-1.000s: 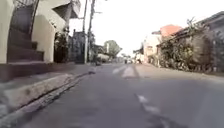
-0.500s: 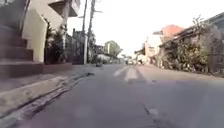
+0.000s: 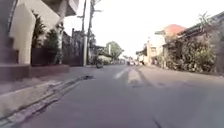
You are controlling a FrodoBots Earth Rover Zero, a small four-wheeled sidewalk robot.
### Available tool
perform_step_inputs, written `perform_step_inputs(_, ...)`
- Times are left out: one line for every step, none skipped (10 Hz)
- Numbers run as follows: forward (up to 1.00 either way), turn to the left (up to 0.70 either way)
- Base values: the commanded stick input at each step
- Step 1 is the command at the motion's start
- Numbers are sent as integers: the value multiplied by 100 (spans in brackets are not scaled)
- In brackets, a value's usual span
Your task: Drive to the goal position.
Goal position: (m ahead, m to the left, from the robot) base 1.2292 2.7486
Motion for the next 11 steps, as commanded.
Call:
perform_step_inputs(100, -35)
perform_step_inputs(100, -26)
perform_step_inputs(100, -2)
perform_step_inputs(100, 0)
perform_step_inputs(100, 0)
perform_step_inputs(100, 0)
perform_step_inputs(100, 0)
perform_step_inputs(100, 0)
perform_step_inputs(100, 0)
perform_step_inputs(100, 0)
perform_step_inputs(100, 0)
